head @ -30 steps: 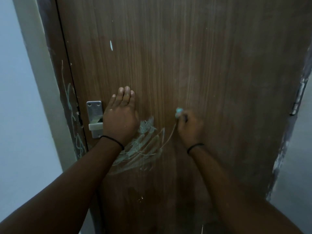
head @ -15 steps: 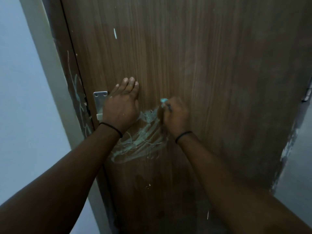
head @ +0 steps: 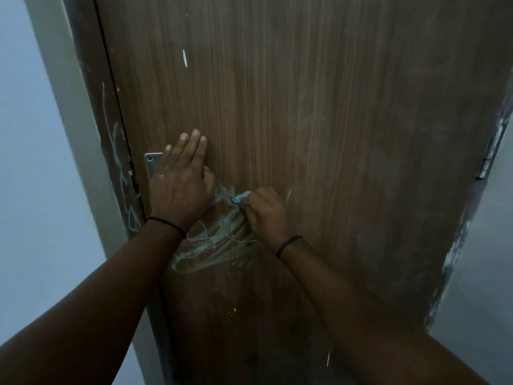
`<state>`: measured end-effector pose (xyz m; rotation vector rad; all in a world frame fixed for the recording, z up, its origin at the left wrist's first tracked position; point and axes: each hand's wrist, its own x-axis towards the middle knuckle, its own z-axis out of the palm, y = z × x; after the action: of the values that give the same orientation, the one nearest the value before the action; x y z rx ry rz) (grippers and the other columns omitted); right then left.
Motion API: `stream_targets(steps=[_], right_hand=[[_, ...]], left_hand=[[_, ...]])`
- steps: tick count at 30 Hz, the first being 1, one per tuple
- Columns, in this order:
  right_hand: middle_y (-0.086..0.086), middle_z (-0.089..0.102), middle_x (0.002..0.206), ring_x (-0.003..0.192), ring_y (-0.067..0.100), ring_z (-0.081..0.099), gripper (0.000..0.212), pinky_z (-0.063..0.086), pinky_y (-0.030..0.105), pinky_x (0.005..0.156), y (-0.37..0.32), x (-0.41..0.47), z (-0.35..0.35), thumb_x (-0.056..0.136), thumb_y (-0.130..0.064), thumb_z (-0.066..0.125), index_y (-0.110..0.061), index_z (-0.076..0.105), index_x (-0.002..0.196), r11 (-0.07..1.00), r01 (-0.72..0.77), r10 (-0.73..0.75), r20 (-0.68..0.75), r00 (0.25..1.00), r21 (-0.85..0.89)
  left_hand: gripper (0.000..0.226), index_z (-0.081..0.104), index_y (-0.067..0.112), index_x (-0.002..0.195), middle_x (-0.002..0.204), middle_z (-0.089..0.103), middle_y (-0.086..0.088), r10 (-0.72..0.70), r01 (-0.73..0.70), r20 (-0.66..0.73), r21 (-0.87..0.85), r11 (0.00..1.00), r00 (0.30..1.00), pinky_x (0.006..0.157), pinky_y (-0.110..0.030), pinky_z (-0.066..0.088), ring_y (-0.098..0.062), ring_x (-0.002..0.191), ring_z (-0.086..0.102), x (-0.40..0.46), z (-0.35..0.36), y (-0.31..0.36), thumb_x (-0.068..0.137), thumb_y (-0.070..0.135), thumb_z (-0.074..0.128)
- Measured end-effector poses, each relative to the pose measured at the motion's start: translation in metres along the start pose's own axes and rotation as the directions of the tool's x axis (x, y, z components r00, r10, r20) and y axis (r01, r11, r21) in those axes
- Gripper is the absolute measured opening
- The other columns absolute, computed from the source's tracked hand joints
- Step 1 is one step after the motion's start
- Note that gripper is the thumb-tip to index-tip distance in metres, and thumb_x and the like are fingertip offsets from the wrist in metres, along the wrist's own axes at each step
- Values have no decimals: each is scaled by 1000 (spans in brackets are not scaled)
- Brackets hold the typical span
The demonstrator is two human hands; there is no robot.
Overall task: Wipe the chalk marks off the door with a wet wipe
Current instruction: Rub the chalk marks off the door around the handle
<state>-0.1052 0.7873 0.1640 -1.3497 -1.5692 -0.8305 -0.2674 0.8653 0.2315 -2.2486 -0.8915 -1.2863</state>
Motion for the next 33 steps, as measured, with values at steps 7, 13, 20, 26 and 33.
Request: stream_targets(steps=[7,13,20,26,33], right_hand=[[11,59,80,77,22,53,9,44,33,69,-2,33,-6,85,0,62,-3,61,77,962,-271,271,-176,947,23],[9,69,82,76,29,63,14,50,42,72,-3,4,-12,77,10,68,-4,70,77,998,-59,57,-42,997,-31],[8,63,83,78,25,57,14,47,40,69,-20,28,17,88,-7,55,-9,69,85,999,-26,23,-51,998,-44],[5,67,85,78,24,59,13,48,42,73,4,25,8,86,-5,58,-12,68,80,1000,-5,0,-143,990,-30],[10,62,82,75,27,55,10,47,38,66,-12,5,33,81,0,70,-7,71,89,993,120,-120,11,993,18]], left_hand=[[55,42,2,143,151,39,-14,3,-2,21,-31,1000,1000,120,-44,22,-28,143,32,1,-1,1,91,20,38],[57,42,7,145,153,38,-9,42,-43,84,7,999,996,120,-41,19,-23,144,31,4,-8,-11,89,19,40],[56,38,7,147,155,34,-10,52,-52,119,-5,999,992,121,-40,18,-24,146,27,7,-9,-10,91,14,43],[57,35,12,149,157,30,-5,122,-117,160,-43,992,980,120,-37,16,-21,147,24,7,-17,-22,92,13,43],[56,32,14,150,159,25,-4,138,-115,195,-123,986,971,120,-33,12,-18,148,19,8,-24,-31,94,11,40]])
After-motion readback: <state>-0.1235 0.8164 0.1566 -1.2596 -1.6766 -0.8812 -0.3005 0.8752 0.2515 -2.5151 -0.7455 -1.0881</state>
